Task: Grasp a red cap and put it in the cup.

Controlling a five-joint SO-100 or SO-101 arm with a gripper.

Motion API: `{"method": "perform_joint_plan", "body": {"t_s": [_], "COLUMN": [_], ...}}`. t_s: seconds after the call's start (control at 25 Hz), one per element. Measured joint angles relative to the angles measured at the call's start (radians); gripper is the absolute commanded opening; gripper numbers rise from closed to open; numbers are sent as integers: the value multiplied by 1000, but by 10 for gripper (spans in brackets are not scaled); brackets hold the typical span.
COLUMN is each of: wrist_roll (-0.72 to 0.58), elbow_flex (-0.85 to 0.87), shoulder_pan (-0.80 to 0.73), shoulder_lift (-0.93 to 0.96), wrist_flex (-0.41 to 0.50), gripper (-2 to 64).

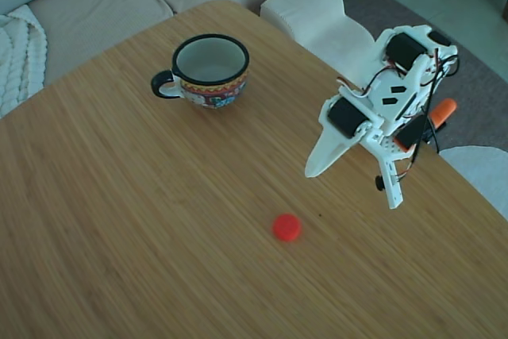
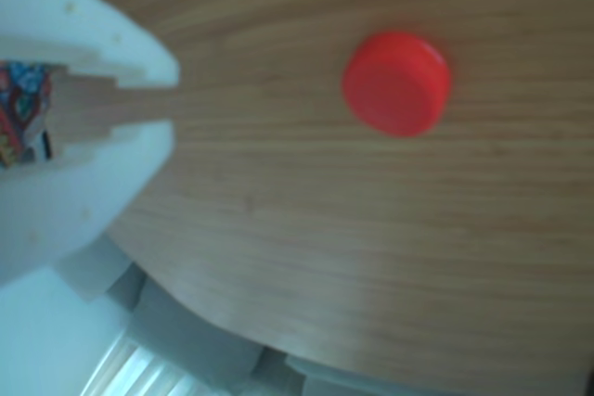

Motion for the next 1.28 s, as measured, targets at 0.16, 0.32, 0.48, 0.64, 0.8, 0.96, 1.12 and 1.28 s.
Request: {"method": "perform_joint_plan", "body": {"t_s": [0.16,0.32,0.48,0.64,0.8,0.96,1.12,1.28], "wrist_roll": [0,0,0,0,0,0,0,0], "elbow_flex": [0,0,0,0,0,0,0,-48], "shoulder_pan": [0,0,0,0,0,0,0,0], "shoulder_lift": [0,0,0,0,0,0,0,-9], "wrist_flex": [0,0,0,0,0,0,0,15], "gripper": [8,8,8,5,4,4,2,2]}}
